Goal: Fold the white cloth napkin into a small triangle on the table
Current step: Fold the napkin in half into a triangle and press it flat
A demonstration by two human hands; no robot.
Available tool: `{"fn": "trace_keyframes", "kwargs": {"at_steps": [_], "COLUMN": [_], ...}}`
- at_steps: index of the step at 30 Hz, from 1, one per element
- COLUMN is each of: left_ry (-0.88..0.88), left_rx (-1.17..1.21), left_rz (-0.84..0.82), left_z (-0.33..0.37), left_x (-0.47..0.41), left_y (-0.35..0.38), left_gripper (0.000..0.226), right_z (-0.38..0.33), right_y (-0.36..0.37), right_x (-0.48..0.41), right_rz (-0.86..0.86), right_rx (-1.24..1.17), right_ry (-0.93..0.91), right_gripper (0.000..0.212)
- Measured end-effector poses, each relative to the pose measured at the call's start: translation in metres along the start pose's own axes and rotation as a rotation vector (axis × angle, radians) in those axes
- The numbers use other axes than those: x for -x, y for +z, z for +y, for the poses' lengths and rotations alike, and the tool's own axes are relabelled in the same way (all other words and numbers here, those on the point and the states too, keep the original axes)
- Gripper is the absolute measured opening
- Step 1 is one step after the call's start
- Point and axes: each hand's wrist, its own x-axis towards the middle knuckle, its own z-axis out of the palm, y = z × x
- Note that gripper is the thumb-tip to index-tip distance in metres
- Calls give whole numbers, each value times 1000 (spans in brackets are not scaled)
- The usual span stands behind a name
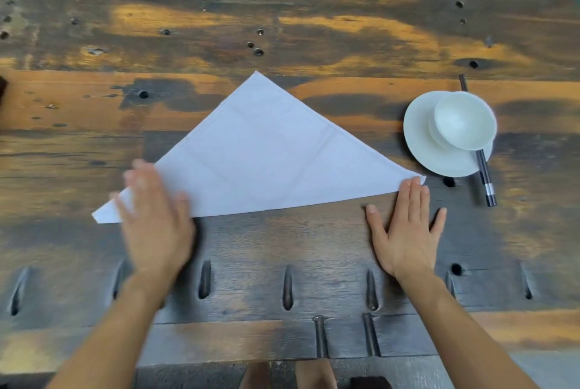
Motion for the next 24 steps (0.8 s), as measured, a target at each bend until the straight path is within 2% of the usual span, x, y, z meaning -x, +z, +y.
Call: {"fn": "trace_keyframes", "kwargs": {"at_steps": [5, 7, 9, 11, 15, 20, 24], "left_ry": [475, 549, 559, 540, 472, 279, 115], "left_rx": [32, 43, 47, 33, 6, 23, 33], "left_rz": [-183, -264, -384, -454, -349, -356, -297], "left_z": [173, 226, 251, 251, 212, 149, 95], "left_x": [64, 73, 72, 70, 61, 51, 43], "left_y": [36, 50, 59, 64, 68, 50, 39], "left_gripper": [68, 68, 67, 67, 65, 63, 63], "right_z": [1, 3, 4, 4, 2, 4, 4], "right_y": [2, 4, 6, 7, 6, 5, 5], "right_x": [-1, -2, -2, -2, -2, -2, -2], "right_rz": [-2, 5, 6, 20, 28, 29, 36], "right_rx": [11, 21, 42, 38, 8, 2, -6], "right_ry": [1, -2, -1, 4, -1, -3, -7], "right_gripper": [86, 82, 80, 79, 86, 86, 87]}}
